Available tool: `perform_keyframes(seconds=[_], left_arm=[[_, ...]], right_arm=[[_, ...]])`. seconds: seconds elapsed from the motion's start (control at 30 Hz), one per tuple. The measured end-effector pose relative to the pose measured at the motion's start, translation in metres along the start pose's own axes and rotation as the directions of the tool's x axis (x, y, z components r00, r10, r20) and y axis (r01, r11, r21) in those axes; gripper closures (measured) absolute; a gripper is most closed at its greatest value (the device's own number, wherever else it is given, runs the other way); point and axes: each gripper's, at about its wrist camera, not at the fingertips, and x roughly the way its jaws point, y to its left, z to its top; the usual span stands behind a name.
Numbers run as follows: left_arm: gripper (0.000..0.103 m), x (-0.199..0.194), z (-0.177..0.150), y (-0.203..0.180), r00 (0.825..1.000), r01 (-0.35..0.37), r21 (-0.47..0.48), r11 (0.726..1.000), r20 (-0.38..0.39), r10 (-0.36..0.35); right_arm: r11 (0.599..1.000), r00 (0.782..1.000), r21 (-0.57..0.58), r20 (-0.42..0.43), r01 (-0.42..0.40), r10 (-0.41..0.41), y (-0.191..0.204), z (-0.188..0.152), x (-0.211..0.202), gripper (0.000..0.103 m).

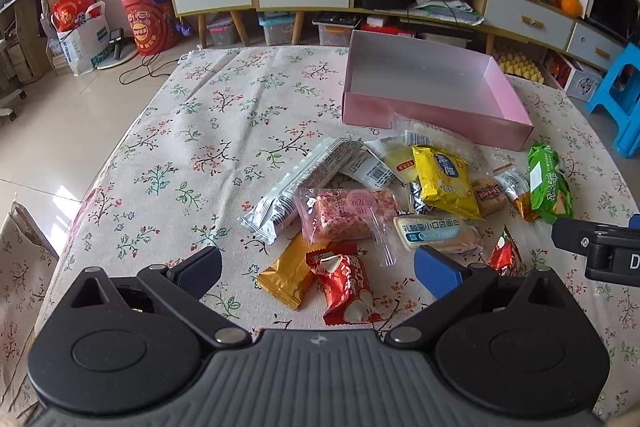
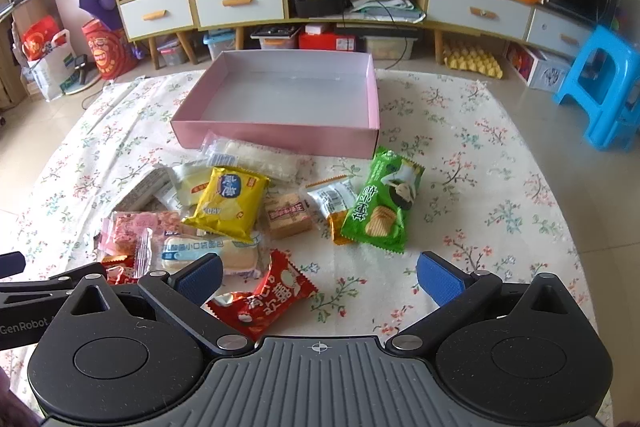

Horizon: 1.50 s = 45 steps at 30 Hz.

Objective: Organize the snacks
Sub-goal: 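Grasp the yellow chip bag with the right tool while the left tool reaches toward the pink candy packet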

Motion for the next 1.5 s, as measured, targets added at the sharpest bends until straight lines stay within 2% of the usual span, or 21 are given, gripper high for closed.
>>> perform_keyframes(seconds=[0.2, 0.33, 0.43, 0.57, 0.73, 0.83, 0.87, 0.9, 0.97, 1.03, 1.1, 1.23, 1.3, 1.33, 1.5], left_arm=[[0.0, 0.0, -0.001, 0.002, 1.0, 0.008, 0.009, 1.0, 0.013, -0.008], [0.0, -0.002, 0.001, 0.005, 0.997, -0.003, 0.059, 0.998, 0.071, -0.001], [0.001, 0.002, 0.007, 0.012, 0.998, 0.01, 0.083, 0.996, 0.063, -0.015], [0.004, 0.012, 0.016, 0.023, 0.997, 0.064, 0.087, 0.994, 0.027, -0.067], [0.007, 0.028, 0.025, 0.027, 0.991, 0.128, 0.087, 0.988, -0.05, -0.124], [0.011, 0.038, 0.025, 0.032, 0.988, 0.154, 0.092, 0.984, -0.033, -0.152], [0.015, 0.042, 0.025, 0.036, 0.986, 0.165, 0.083, 0.983, -0.025, -0.164], [0.023, 0.047, 0.027, 0.04, 0.982, 0.189, 0.076, 0.979, -0.022, -0.188], [0.03, 0.053, 0.032, 0.045, 0.972, 0.237, 0.094, 0.967, -0.022, -0.236], [0.031, 0.055, 0.037, 0.049, 0.956, 0.293, 0.118, 0.949, 0.0, -0.295], [0.036, 0.055, 0.039, 0.048, 0.936, 0.345, 0.161, 0.924, 0.005, -0.351], [0.047, 0.059, 0.037, 0.036, 0.914, 0.393, 0.29, 0.873, -0.022, -0.404], [0.058, 0.065, 0.035, 0.031, 0.913, 0.4, 0.34, 0.851, -0.062, -0.404], [0.06, 0.068, 0.034, 0.028, 0.913, 0.401, 0.363, 0.841, -0.078, -0.401], [0.061, 0.073, 0.027, 0.021, 0.922, 0.378, 0.482, 0.791, -0.114, -0.371]], right_arm=[[1.0, 1.0, 0.006, 0.008, -0.016, 0.016, -0.002, 0.0, 0.001, 0.0], [0.995, 0.995, -0.009, 0.027, -0.1, 0.1, -0.003, -0.004, 0.005, 0.0], [0.995, 0.996, -0.055, 0.006, -0.084, 0.084, 0.003, 0.0, 0.011, 0.0], [0.99, 0.991, -0.06, -0.01, -0.132, 0.131, 0.005, 0.014, 0.012, 0.0], [0.975, 0.971, -0.017, -0.092, -0.223, 0.221, 0.009, 0.039, 0.027, 0.001], [0.96, 0.952, 0.037, -0.126, -0.277, 0.279, 0.012, 0.048, 0.046, 0.006], [0.951, 0.943, 0.06, -0.125, -0.304, 0.309, 0.011, 0.048, 0.052, 0.011], [0.941, 0.934, 0.085, -0.118, -0.329, 0.337, 0.009, 0.047, 0.058, 0.013], [0.928, 0.922, 0.142, -0.134, -0.344, 0.363, 0.006, 0.043, 0.071, 0.029], [0.915, 0.908, 0.185, -0.159, -0.358, 0.388, 0.005, 0.044, 0.081, 0.034], [0.914, 0.91, 0.2, -0.15, -0.354, 0.385, 0.004, 0.048, 0.083, 0.034], [0.901, 0.909, 0.269, -0.151, -0.34, 0.388, -0.001, 0.054, 0.096, 0.034], [0.9, 0.911, 0.286, -0.152, -0.33, 0.383, -0.001, 0.055, 0.102, 0.034], [0.901, 0.913, 0.287, -0.155, -0.325, 0.378, 0.0, 0.056, 0.105, 0.037], [0.893, 0.905, 0.307, -0.168, -0.329, 0.391, 0.003, 0.057, 0.116, 0.039]])
